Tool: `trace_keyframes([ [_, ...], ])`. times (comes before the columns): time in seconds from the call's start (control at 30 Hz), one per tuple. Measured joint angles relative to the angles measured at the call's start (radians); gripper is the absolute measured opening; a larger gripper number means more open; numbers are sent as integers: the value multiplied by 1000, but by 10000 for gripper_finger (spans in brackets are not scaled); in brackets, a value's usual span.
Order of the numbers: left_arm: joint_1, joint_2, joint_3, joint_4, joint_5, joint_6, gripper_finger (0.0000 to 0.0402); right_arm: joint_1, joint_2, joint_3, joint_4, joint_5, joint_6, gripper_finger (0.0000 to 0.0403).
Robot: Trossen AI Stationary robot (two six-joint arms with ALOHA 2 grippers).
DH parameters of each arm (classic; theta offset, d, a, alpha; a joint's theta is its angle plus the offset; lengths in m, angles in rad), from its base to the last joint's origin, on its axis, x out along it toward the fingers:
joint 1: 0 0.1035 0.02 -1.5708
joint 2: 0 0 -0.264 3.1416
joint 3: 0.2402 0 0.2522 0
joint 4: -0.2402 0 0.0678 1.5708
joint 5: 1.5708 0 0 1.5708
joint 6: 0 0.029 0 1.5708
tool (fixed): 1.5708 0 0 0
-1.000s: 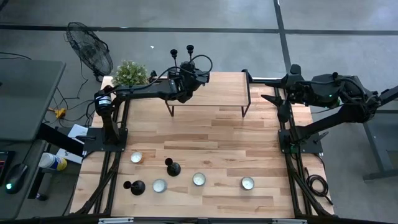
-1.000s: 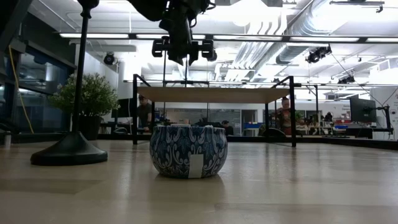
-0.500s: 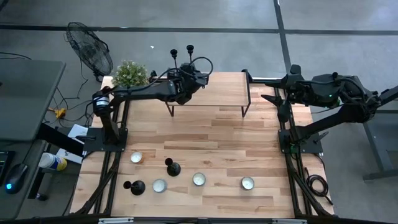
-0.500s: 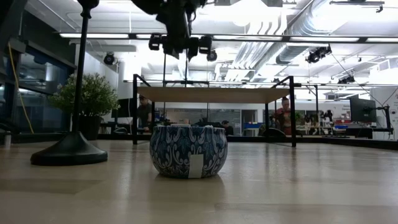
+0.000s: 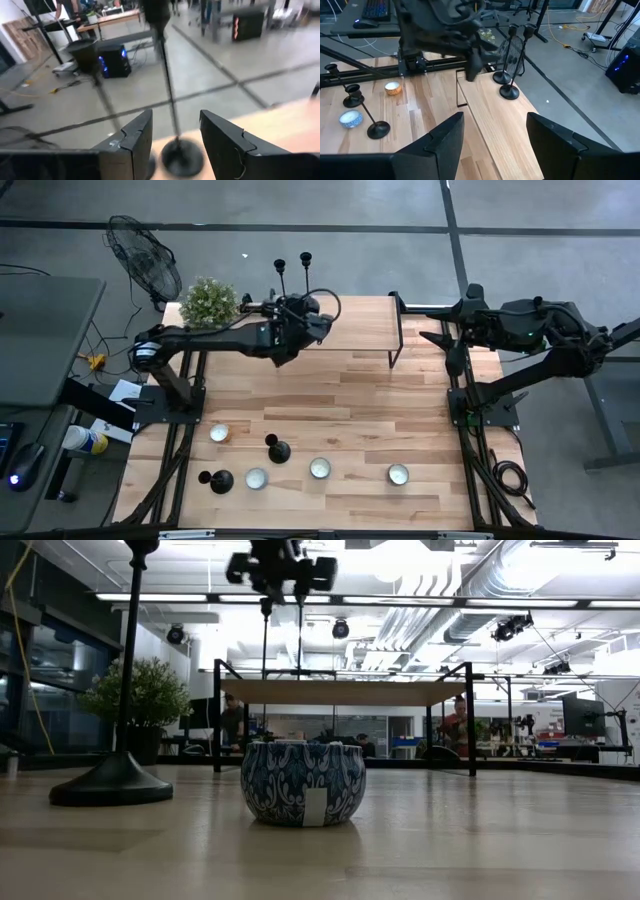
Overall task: Pick & Place candle stick holders
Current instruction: Put the black candle holder on the shelf
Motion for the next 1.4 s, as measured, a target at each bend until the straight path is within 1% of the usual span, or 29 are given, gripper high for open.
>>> trace_keyframes([
  [0.07,-27,-21,-2,-36,-15,-1,159,0,0,0,0,2,1,208],
  [0.13,-52,-48,-1,-78,-9,-1,159,0,0,0,0,2,3,208],
  [0.37,-162,-151,0,-235,71,-4,159,0,0,0,-1,-30,3,208],
  [0.43,-191,-187,-2,-286,112,-3,159,0,0,0,-1,-31,3,208],
  [0.63,-272,-275,-1,-364,257,4,159,0,0,0,-1,-31,2,208],
  [0.87,-335,-327,-1,-510,447,-9,159,0,0,0,-1,-31,1,208],
  [0.93,-358,-344,-3,-567,489,-33,159,0,0,0,-1,-31,1,208],
  [1.0,-377,-361,0,-591,514,-68,159,0,0,0,-1,-31,2,208],
  [1.13,-426,-394,-1,-699,565,-162,159,0,0,0,-1,-31,2,208],
  [1.3,-497,-413,-1,-867,715,-296,159,0,4,0,-1,-29,3,208],
  [1.4,-546,-415,-1,-931,822,-339,159,0,9,0,-1,-29,2,208],
])
